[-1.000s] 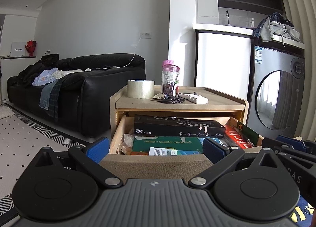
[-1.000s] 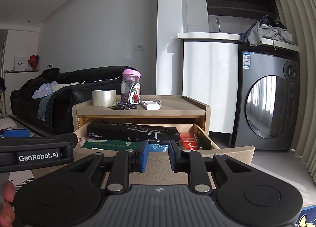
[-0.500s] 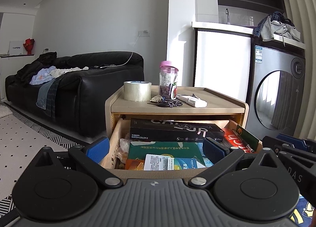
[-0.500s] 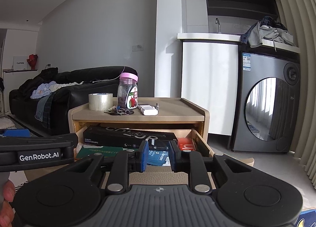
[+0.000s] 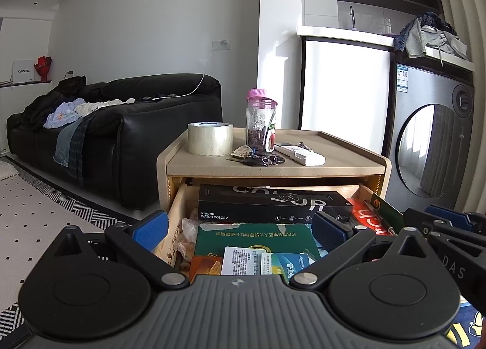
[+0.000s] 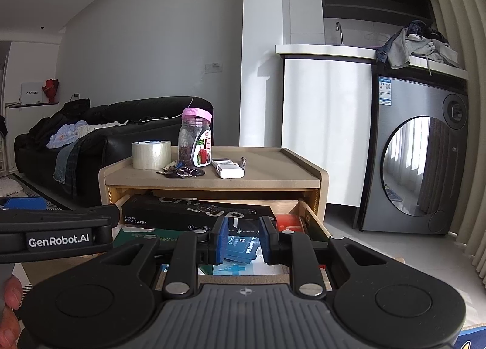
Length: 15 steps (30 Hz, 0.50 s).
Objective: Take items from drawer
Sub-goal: 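Move the left tool over the open drawer toward the black pen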
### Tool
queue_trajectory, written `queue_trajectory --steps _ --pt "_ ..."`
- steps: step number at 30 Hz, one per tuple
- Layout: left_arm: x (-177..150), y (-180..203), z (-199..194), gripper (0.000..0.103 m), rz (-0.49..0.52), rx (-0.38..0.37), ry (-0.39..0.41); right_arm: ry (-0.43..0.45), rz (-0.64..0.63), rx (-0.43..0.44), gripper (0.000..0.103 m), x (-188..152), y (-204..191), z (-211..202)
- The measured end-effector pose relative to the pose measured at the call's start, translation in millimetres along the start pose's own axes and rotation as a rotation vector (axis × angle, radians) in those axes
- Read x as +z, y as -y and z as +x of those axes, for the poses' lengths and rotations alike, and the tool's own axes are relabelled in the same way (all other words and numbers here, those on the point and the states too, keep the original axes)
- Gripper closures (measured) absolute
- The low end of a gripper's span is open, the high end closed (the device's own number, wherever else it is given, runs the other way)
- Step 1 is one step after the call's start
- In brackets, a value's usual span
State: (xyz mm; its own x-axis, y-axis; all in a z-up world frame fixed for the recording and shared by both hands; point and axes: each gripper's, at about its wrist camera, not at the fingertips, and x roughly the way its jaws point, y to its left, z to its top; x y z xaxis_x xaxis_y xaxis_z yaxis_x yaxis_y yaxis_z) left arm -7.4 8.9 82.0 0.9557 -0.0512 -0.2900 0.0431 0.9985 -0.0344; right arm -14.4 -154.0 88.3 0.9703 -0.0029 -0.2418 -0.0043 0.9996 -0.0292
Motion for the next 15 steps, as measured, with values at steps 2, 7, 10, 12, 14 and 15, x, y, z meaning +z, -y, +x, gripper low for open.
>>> queue_trajectory --steps 2,7,10,12,14,15 --pt "2.2 0.1 6.2 0.000 0.003 0.003 -0.004 -0.002 0.001 -0.004 0.078 1.5 0.2 4.7" --pt "7.8 1.8 20.3 0.000 0.011 0.004 -0.015 -0.005 0.009 -0.009 0.078 5.5 2.5 17.7" --pt "10.8 4.4 28.9 0.000 0.015 0.001 -0.021 -0.010 0.004 -0.007 0.077 8.3 3.7 26.1" --pt "11.2 5.3 33.0 0.000 0.018 -0.002 -0.024 -0.010 0.002 -0.009 0.076 9.6 4.7 30.3" --pt "11.0 5.8 37.1 0.000 0.021 -0.003 -0.030 -0.013 0.006 -0.009 0.075 10.1 6.6 34.6" --pt "10.8 6.1 39.1 0.000 0.022 -0.004 -0.033 -0.016 0.008 -0.009 0.075 10.1 7.3 35.9"
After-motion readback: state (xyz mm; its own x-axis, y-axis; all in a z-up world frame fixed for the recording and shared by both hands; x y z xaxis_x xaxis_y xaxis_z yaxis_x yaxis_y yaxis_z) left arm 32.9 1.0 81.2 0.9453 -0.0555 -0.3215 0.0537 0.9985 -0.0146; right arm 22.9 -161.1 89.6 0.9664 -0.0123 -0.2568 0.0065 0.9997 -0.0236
